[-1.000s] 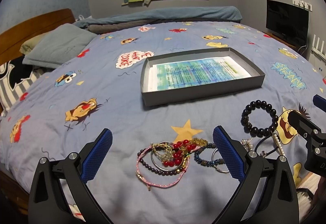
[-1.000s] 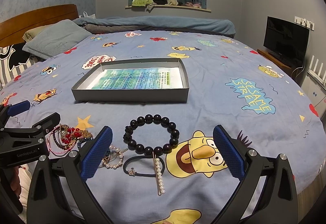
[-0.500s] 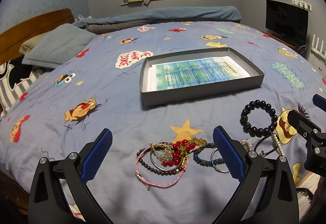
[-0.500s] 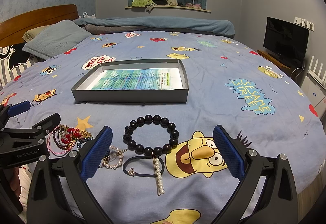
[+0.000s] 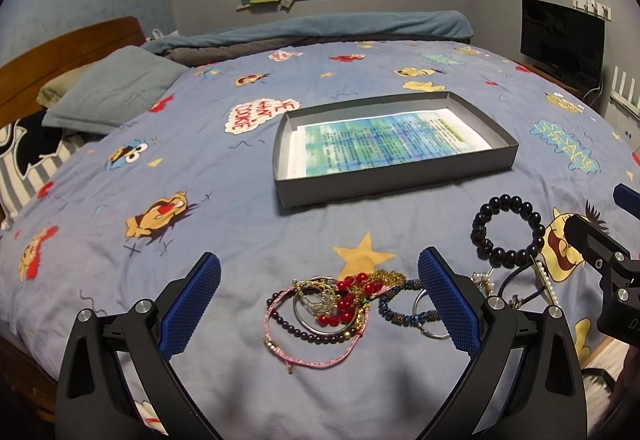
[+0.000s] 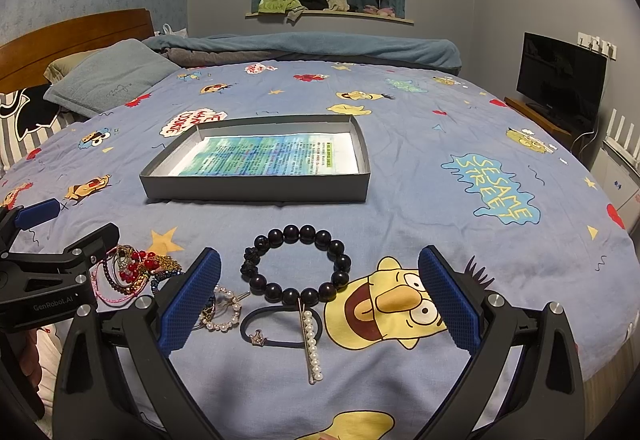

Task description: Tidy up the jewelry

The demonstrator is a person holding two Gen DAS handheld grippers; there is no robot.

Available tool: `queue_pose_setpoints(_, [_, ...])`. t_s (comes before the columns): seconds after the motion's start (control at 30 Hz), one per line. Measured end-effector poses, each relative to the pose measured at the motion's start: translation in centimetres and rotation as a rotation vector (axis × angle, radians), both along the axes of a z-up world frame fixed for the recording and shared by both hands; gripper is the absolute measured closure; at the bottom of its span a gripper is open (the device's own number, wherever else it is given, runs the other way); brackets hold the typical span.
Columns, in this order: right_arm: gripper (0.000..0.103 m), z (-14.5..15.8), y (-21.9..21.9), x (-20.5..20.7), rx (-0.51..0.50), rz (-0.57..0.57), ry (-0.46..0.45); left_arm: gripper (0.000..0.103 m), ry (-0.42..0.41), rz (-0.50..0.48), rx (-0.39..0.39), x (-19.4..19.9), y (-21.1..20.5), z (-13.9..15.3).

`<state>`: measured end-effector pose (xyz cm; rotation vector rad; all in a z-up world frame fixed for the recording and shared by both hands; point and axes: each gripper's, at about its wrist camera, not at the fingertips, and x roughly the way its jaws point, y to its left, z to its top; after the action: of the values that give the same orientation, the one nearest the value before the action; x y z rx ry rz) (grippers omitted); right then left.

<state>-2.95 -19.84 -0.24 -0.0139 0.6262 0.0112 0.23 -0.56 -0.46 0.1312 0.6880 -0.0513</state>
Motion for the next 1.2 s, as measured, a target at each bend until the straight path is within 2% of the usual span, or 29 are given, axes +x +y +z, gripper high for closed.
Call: queue_pose_setpoints(1.2, [0.005,-0.7,0.1,0.5,0.000,0.004,0.010,0.005,0.018,-0.003,0.004,0.3,-0.4,-1.2])
